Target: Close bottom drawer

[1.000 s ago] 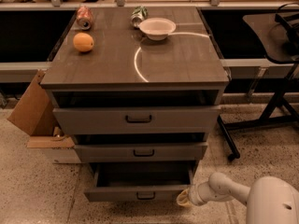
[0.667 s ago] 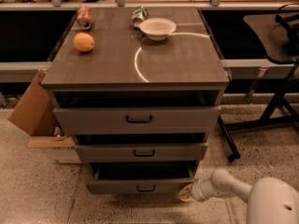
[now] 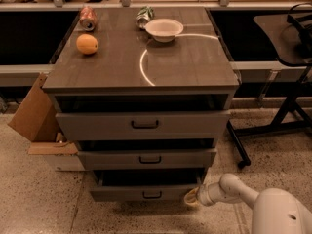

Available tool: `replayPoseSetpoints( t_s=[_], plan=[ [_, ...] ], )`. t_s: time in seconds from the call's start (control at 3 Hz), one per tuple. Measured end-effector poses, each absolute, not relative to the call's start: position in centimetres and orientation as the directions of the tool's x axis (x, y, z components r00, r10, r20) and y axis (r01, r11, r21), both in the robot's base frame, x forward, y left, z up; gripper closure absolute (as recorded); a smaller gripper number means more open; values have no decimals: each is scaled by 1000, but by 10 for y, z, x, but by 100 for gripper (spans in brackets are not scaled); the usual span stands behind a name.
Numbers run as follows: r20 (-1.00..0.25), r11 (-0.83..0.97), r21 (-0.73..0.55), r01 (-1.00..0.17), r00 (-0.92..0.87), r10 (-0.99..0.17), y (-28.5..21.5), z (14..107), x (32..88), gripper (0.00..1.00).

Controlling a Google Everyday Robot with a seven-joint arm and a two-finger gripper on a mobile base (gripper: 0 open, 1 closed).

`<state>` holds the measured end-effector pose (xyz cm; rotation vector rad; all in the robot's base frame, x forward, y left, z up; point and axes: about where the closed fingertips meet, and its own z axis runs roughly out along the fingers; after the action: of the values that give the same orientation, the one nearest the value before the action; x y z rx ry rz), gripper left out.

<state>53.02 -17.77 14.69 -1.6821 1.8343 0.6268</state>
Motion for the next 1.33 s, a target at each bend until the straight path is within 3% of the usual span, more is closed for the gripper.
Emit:
replayPoseSetpoints(
  t_s=[1.33],
  plan=[
    [-808, 174, -76, -982, -41, -588, -143, 173, 594, 100]
  ],
)
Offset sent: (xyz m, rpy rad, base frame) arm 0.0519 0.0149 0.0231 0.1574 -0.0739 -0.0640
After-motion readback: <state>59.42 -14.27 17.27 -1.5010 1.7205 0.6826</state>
